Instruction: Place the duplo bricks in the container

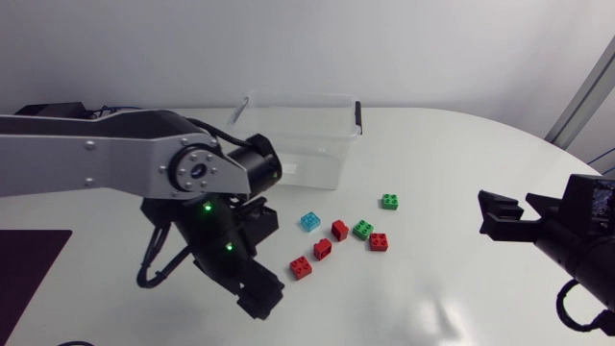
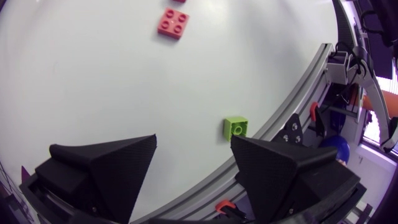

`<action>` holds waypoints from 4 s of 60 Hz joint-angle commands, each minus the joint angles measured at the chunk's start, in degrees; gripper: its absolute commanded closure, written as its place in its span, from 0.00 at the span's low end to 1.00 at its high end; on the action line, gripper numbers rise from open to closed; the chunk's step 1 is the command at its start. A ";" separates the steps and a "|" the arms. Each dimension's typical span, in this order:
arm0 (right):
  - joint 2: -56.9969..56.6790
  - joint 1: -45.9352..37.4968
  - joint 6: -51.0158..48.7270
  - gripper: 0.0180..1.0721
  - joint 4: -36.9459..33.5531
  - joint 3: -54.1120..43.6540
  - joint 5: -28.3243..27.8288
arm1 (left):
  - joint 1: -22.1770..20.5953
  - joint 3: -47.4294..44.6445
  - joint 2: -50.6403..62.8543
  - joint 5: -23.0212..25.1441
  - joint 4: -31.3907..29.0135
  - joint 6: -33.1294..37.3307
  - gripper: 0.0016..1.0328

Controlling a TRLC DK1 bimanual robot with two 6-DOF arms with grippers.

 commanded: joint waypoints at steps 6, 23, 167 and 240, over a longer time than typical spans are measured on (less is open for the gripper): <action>0.95 -0.15 2.43 0.05 0.14 0.33 0.52 | -2.32 4.26 6.83 3.89 -4.25 -1.34 0.20; 2.45 0.38 2.95 0.05 1.29 0.24 1.22 | -11.20 8.21 14.39 7.05 -7.06 -0.99 0.22; 73.81 13.39 4.80 0.11 -6.71 41.46 0.08 | 19.83 30.98 17.73 -7.63 49.90 -1.08 0.75; 56.06 15.15 3.66 0.63 -15.41 45.42 3.25 | 16.93 37.22 12.80 -10.79 36.27 0.15 0.10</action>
